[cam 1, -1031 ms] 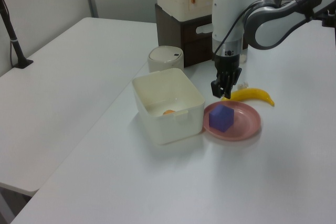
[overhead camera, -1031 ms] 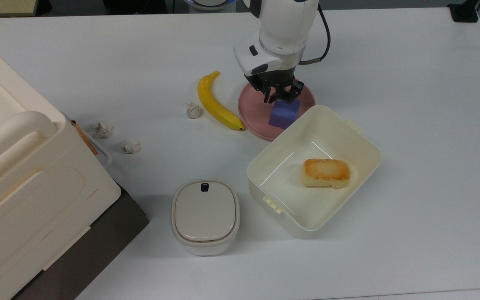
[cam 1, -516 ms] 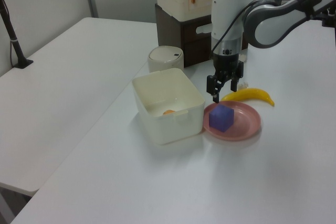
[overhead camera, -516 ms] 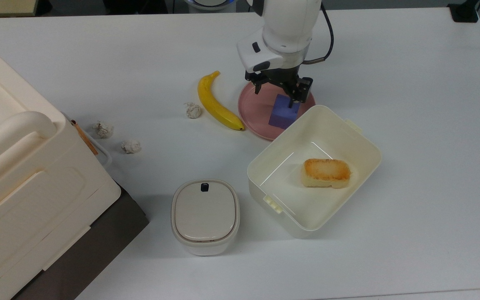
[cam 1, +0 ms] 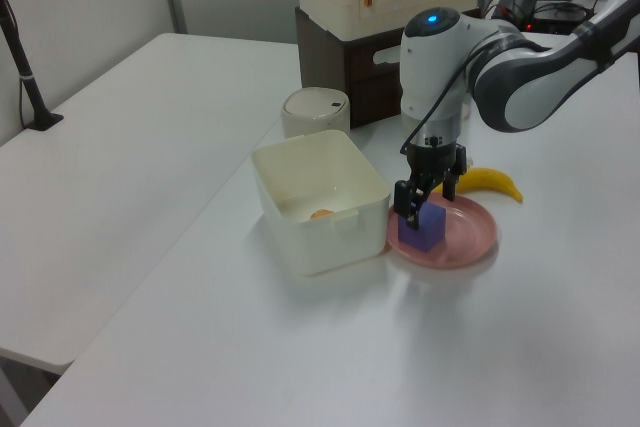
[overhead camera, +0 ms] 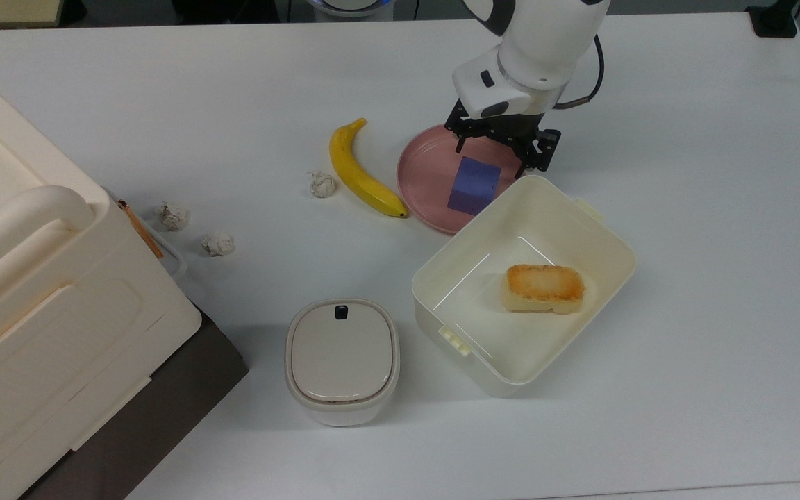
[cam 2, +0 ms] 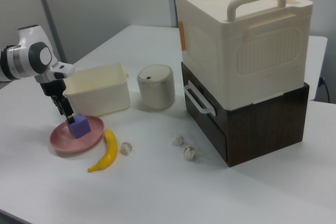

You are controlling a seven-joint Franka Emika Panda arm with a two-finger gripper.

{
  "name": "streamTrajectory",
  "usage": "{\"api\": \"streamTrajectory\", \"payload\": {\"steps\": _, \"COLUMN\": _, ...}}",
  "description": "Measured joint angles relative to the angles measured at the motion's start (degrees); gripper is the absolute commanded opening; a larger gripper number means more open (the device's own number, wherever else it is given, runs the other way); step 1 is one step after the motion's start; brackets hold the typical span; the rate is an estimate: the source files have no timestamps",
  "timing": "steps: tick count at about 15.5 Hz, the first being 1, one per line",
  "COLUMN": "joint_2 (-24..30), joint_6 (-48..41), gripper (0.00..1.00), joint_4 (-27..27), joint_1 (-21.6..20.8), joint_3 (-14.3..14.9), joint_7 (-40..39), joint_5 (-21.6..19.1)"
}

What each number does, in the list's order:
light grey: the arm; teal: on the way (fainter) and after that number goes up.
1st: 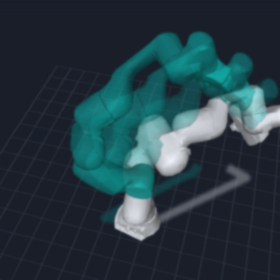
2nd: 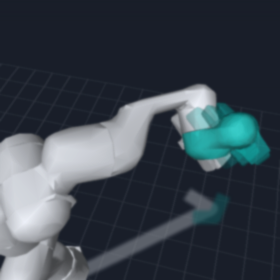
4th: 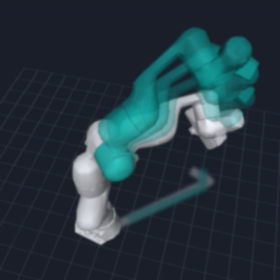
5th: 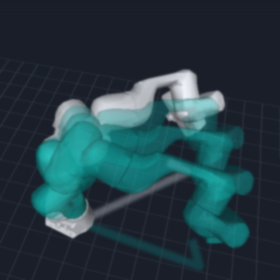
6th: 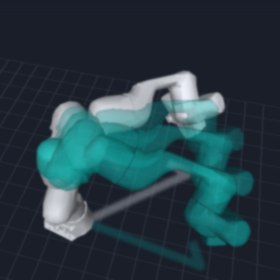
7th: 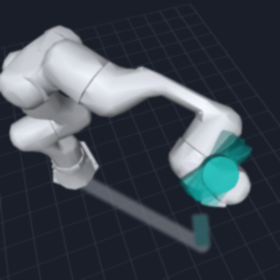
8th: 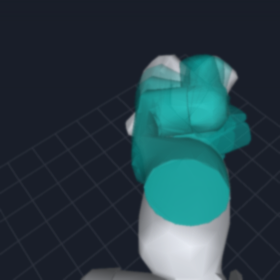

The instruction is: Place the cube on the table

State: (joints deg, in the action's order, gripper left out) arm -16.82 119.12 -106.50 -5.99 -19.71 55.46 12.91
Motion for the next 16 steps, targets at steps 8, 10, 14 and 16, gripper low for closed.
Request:
{"api": "streamTrajectory", "payload": {"steps": 8, "joint_2": -2.96, "joint_6": 1.64, "gripper": 1.00, "joint_4": 0.13, "joint_1": 0.01, "joint_3": 0.06, "joint_7": 0.07, "joint_5": 3.38}}
{"api": "streamTrajectory", "payload": {"steps": 10, "joint_2": -3.59, "joint_6": 2.03, "gripper": 1.00, "joint_4": 0.24, "joint_1": 0.02, "joint_3": 0.07, "joint_7": 0.08, "joint_5": 3.78}}
{"api": "streamTrajectory", "payload": {"steps": 14, "joint_2": -4.12, "joint_6": 2.05, "gripper": 0.14, "joint_4": 0.49, "joint_1": 0.40, "joint_3": 0.10, "joint_7": 0.09, "joint_5": 4.64}}
{"api": "streamTrajectory", "payload": {"steps": 16, "joint_2": -4.26, "joint_6": 2.05, "gripper": 0.00, "joint_4": 0.54, "joint_1": 0.71, "joint_3": 0.17, "joint_7": 0.09, "joint_5": 4.68}}
